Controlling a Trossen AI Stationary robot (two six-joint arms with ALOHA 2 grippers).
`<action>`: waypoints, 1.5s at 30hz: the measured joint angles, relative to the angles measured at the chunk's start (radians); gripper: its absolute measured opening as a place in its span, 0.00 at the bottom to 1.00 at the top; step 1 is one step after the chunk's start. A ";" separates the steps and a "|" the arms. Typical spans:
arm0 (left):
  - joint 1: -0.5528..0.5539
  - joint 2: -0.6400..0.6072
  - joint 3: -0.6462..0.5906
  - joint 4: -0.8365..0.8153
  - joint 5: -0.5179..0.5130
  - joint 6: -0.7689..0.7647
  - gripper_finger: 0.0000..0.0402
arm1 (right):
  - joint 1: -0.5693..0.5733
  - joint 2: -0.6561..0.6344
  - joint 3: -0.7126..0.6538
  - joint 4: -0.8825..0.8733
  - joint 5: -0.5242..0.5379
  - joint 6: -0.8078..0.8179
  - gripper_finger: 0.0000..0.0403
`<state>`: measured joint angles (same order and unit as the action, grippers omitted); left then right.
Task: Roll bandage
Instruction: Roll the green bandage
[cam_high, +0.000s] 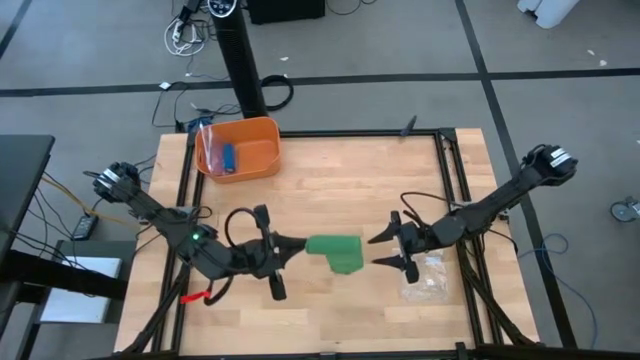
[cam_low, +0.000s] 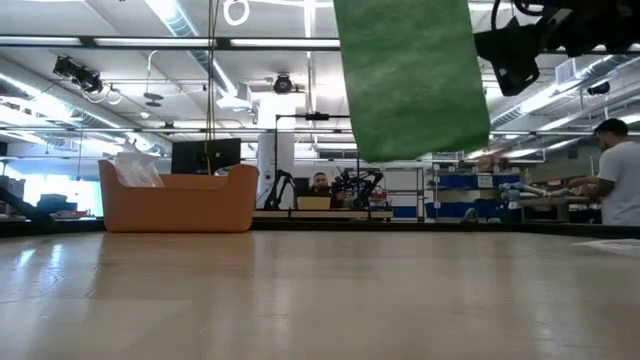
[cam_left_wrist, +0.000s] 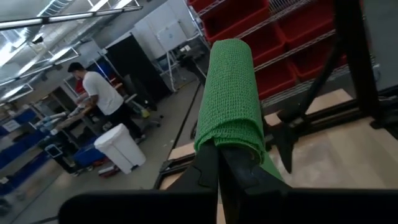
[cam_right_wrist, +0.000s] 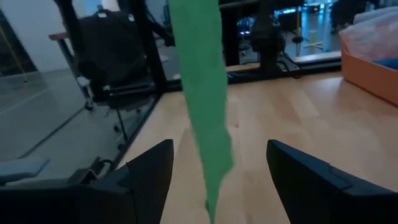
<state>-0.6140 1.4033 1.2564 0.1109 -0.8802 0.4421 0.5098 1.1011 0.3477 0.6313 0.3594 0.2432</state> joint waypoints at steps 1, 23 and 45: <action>0.000 -0.002 0.000 -0.001 -0.004 0.003 0.00 | -0.001 0.020 0.000 0.012 0.006 -0.001 0.65; 0.046 -0.005 0.004 0.117 -0.075 0.115 0.00 | -0.074 0.439 0.062 0.365 -0.039 0.047 0.43; 0.168 -0.117 -0.102 0.129 -0.310 0.165 0.00 | 0.145 0.444 0.235 0.264 0.016 0.027 0.00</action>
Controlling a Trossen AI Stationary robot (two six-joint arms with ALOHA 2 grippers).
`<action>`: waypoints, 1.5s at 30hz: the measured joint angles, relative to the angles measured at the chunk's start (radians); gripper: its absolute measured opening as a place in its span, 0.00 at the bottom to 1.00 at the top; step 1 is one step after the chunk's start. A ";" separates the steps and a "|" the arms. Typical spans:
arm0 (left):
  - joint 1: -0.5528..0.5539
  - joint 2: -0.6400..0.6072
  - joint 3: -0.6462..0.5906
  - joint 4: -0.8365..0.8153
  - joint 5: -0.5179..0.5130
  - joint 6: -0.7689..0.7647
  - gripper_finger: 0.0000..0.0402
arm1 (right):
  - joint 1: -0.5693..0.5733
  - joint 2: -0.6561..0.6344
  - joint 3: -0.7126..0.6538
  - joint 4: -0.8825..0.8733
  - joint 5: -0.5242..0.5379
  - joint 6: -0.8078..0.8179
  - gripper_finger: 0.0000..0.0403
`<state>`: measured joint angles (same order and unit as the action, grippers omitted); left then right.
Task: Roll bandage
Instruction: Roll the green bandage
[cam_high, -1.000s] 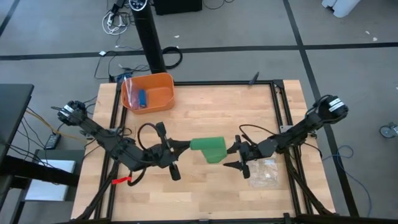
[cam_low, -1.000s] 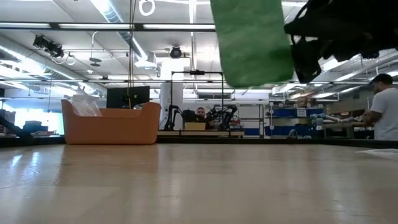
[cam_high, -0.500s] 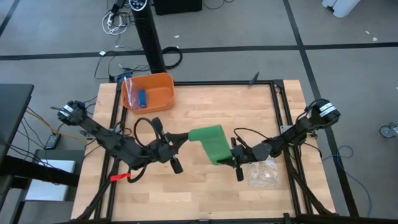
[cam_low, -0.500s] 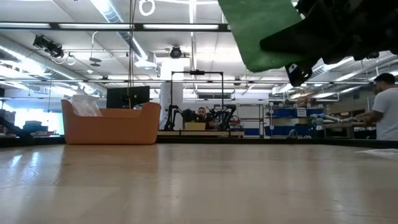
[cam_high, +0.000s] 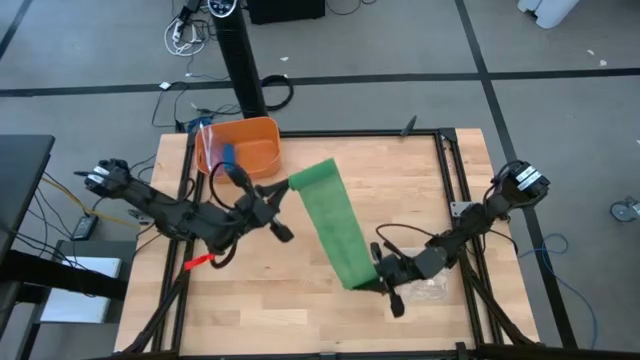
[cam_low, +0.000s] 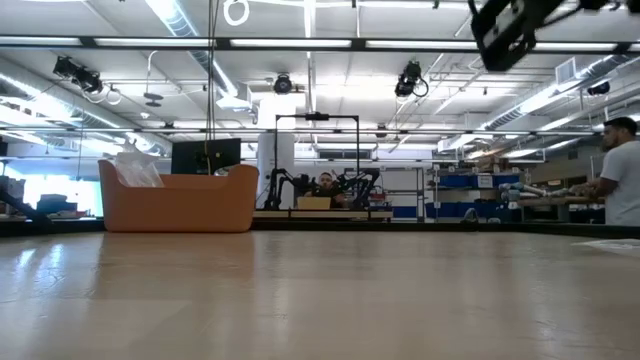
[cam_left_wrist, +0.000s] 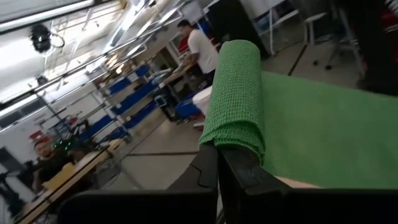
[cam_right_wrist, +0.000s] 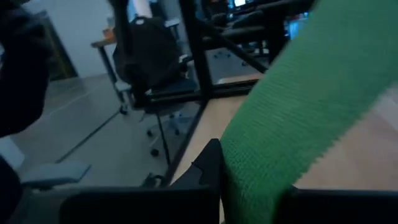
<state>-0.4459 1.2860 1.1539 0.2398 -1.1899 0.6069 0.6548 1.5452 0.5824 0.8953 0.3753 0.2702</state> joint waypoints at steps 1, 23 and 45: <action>0.010 -0.012 -0.023 0.004 0.000 -0.009 0.00 | 0.011 0.000 0.027 -0.034 0.001 -0.011 0.00; 0.119 -0.049 -0.569 0.235 0.115 -0.277 0.00 | 0.010 0.000 0.605 -0.751 0.081 -0.272 0.00; 0.035 0.406 -0.328 0.342 0.240 -0.196 0.00 | -0.245 -0.009 0.924 -1.052 0.078 -0.425 0.00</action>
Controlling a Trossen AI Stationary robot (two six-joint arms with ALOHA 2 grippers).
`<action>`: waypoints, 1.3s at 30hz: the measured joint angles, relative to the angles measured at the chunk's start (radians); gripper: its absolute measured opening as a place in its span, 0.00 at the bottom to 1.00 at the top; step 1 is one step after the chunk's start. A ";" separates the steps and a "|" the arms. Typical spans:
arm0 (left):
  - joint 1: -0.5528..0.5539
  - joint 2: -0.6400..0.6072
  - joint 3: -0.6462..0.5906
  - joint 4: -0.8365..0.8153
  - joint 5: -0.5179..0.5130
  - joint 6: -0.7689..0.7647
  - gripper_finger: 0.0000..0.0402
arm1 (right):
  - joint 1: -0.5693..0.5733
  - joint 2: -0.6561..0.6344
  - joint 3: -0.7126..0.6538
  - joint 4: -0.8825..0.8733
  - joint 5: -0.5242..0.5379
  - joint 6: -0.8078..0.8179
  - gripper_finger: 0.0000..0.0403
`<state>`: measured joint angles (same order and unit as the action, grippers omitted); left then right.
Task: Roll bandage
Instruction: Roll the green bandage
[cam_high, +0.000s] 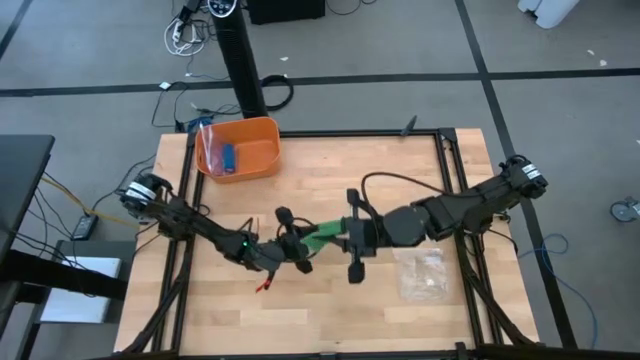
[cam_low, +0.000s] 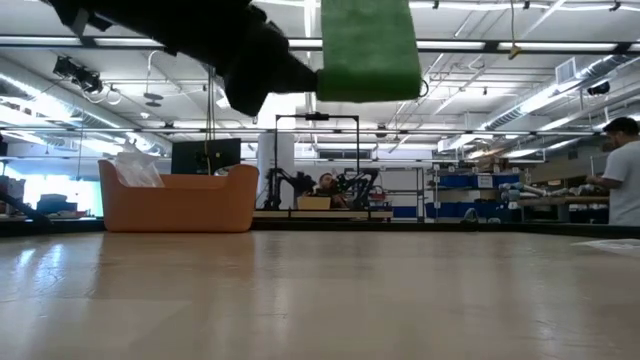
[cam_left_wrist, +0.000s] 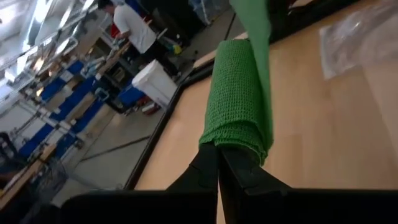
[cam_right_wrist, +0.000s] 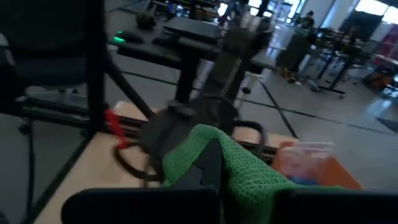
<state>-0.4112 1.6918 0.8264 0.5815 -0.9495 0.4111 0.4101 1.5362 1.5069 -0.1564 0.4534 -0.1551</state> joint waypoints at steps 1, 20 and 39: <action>-0.006 0.008 0.015 0.002 0.001 0.011 0.00 | -0.009 -0.007 0.000 -0.018 -0.001 0.002 0.00; -0.047 0.018 0.047 0.017 0.022 0.028 0.00 | -0.118 -0.108 0.000 -0.036 -0.001 0.018 0.00; -0.215 0.018 0.193 0.018 -0.074 0.213 0.00 | -0.360 -0.097 -0.001 -0.210 -0.158 0.219 0.01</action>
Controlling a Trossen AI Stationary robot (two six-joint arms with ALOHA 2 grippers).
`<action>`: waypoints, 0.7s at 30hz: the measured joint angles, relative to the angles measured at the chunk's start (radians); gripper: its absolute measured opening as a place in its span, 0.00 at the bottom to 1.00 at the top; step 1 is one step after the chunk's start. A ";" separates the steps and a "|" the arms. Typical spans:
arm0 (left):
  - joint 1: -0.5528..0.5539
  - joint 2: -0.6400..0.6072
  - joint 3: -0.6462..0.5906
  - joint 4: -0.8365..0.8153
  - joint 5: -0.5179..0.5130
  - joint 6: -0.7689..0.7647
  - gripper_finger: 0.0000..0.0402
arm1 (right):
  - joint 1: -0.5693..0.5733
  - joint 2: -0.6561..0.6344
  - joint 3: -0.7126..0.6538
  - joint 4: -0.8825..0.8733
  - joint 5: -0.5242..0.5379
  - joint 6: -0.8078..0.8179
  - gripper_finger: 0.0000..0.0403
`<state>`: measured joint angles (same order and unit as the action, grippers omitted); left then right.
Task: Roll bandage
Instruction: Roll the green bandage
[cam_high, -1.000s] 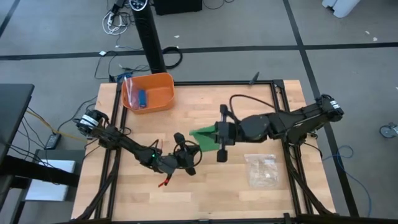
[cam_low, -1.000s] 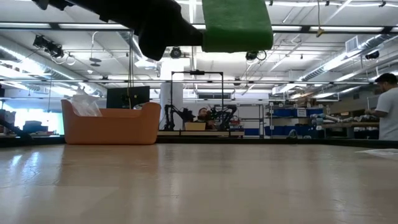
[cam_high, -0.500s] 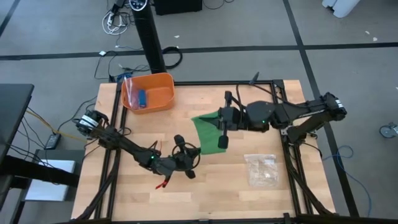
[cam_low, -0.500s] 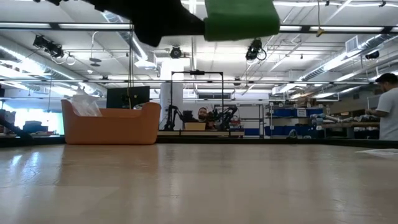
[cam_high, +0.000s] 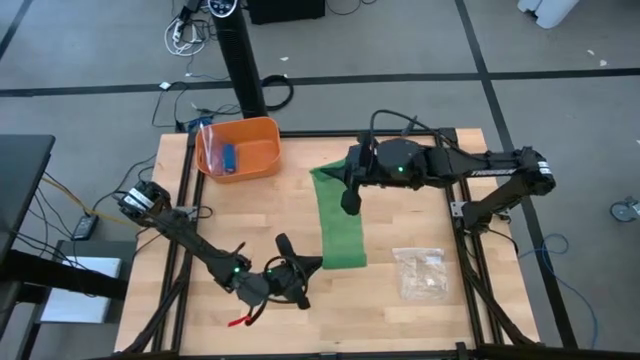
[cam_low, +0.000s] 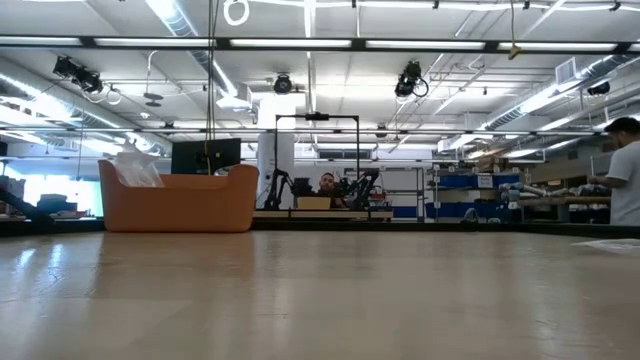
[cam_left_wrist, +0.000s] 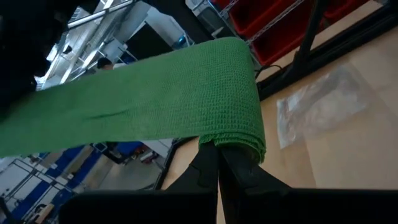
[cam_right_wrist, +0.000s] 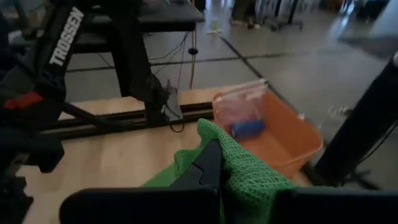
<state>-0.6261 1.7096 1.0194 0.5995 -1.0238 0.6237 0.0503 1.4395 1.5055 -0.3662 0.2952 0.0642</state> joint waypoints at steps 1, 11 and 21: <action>-0.003 0.000 0.000 -0.002 0.000 -0.001 0.00 | -0.008 0.003 0.000 -0.002 -0.006 0.027 0.02; -0.005 0.000 0.000 -0.077 0.006 -0.078 0.00 | -0.082 0.008 -0.001 -0.034 -0.120 0.198 0.22; -0.020 0.000 0.000 -0.074 0.032 -0.114 0.00 | -0.166 0.008 -0.001 -0.043 -0.198 0.238 0.39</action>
<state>-0.6462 1.7092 1.0197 0.5251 -0.9919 0.5101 -0.1155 1.4479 1.5047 -0.4090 0.0970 0.3026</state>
